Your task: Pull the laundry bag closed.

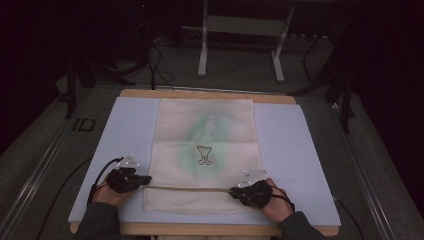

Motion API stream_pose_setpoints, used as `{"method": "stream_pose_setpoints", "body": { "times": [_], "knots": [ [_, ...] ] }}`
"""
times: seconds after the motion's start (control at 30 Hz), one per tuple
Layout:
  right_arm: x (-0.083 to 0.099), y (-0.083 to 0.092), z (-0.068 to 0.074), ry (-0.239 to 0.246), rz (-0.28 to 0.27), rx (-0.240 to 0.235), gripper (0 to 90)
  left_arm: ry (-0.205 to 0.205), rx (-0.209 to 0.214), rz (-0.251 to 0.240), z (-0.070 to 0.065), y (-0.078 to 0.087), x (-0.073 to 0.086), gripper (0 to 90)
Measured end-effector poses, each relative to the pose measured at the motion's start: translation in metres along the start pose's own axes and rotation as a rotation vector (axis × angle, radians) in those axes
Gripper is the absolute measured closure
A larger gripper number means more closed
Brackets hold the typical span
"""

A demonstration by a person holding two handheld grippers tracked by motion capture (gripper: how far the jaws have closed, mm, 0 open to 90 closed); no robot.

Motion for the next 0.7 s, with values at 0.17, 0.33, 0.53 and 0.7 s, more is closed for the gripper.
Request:
{"method": "stream_pose_setpoints", "body": {
  "times": [0.17,0.33,0.53,0.7],
  "knots": [
    [0.002,0.0027,0.0001,-0.005,-0.002,0.005,82.1,0.001,0.0,-0.001,0.0001,0.0,0.0,89.7],
    [0.0027,0.0046,-0.0004,-0.008,-0.01,0.004,82.1,0.0,0.0,0.0,0.0001,0.0,0.0,89.7],
    [0.0027,0.0046,0.0,-0.008,-0.009,0.005,82.2,-0.001,0.0,0.001,0.0001,0.0,-0.0001,89.7],
    [0.0028,0.0046,0.0001,-0.007,-0.009,0.005,82.2,0.0,0.001,0.001,0.0002,0.0,-0.0001,89.7]
  ]
}}
Point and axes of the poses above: each handheld gripper's, and its own axes: y roughly backward along the jaws, x roughly out of its underside, z roughly to its left, the point moved 6 cm from there along -y, roughly forward along the jaws, and after that the axes turned 10 degrees about y, right-handed, at the moved point
